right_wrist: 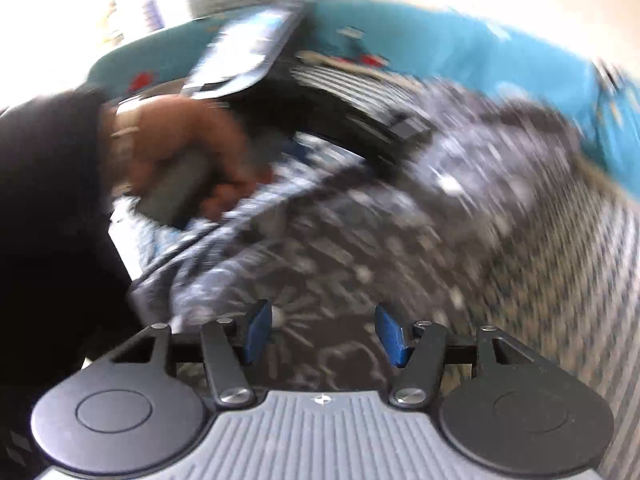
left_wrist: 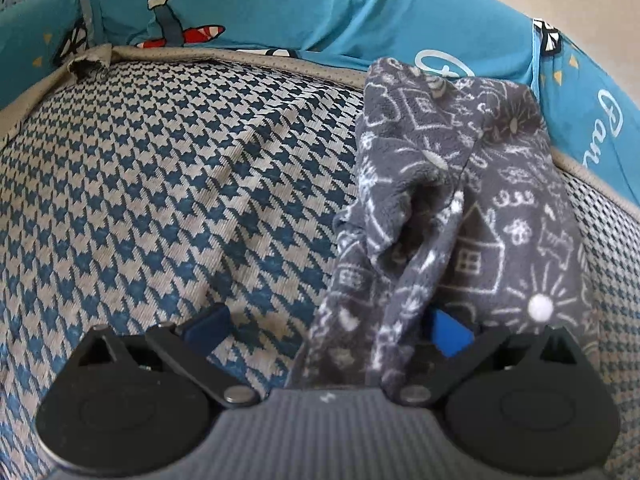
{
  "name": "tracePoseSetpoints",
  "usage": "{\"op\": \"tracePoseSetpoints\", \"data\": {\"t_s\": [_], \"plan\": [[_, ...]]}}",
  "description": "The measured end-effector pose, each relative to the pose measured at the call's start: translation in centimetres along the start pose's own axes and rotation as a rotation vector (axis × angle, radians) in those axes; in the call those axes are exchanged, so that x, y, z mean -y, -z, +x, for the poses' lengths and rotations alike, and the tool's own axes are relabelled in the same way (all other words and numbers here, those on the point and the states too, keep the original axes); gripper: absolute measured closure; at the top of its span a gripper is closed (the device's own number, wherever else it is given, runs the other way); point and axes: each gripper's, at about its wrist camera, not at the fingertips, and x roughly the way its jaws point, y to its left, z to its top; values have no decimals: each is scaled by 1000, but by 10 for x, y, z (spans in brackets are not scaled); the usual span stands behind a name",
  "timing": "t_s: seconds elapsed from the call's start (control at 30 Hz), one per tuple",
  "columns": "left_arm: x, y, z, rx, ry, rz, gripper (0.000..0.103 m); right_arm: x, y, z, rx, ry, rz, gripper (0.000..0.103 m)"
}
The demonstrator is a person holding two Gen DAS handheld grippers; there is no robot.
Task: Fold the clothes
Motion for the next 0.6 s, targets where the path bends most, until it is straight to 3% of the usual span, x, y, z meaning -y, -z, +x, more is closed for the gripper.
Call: {"op": "tracePoseSetpoints", "data": {"t_s": [0.07, 0.6], "plan": [[3, 2, 2, 5, -13, 14, 0, 6, 5, 0, -12, 3, 64, 46], [12, 10, 3, 24, -57, 28, 0, 4, 13, 3, 12, 31, 111, 42]]}}
